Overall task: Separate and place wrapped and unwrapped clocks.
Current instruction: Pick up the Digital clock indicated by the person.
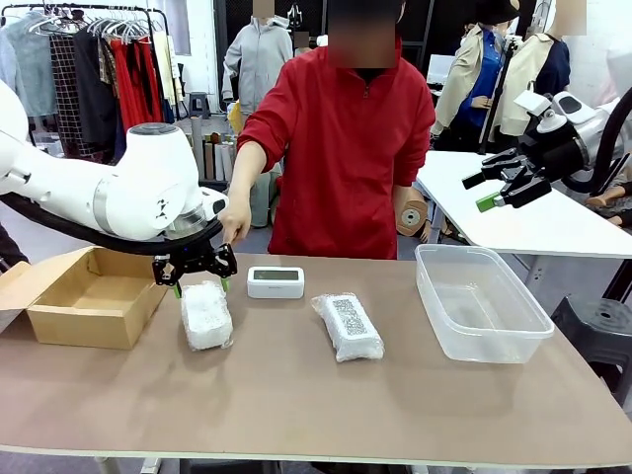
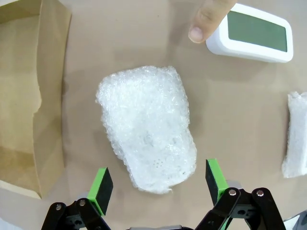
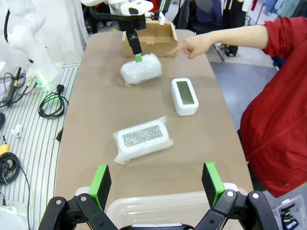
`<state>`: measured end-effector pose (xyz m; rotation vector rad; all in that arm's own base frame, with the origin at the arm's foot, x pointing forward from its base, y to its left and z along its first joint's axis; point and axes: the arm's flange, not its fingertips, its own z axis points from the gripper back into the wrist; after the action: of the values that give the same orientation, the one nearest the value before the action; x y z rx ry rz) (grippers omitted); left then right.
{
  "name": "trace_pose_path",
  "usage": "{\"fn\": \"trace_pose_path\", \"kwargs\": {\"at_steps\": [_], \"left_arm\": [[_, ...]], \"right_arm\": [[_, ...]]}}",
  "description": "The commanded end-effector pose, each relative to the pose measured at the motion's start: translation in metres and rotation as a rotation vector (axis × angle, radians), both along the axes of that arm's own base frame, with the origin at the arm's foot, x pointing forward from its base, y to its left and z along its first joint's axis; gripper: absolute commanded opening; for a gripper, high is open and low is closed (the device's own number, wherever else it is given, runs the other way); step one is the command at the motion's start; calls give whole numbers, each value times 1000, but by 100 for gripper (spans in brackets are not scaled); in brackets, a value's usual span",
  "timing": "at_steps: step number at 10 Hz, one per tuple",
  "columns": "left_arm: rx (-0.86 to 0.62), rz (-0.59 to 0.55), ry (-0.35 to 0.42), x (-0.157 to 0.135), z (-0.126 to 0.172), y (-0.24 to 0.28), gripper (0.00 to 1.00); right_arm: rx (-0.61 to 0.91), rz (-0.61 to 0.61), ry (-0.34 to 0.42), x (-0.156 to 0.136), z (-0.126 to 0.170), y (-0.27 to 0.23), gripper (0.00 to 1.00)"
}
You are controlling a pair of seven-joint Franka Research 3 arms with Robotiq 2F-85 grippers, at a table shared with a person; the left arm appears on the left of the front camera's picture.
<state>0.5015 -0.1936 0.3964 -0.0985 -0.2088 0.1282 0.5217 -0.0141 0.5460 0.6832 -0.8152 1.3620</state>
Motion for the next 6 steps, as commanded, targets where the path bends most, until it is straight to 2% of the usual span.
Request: {"fn": "trace_pose_path", "kwargs": {"at_steps": [1,3,6], "left_arm": [[-4,3,-2,1,0,0,100],[13,76,59,5,-16,-4,100],[63,113,91,2,-36,-7,100]], "right_arm": [[1,-1,-3,-1,1,0,100],[1,-1,-3,-1,1,0,100],[1,-1,-3,-1,1,0,100]]}}
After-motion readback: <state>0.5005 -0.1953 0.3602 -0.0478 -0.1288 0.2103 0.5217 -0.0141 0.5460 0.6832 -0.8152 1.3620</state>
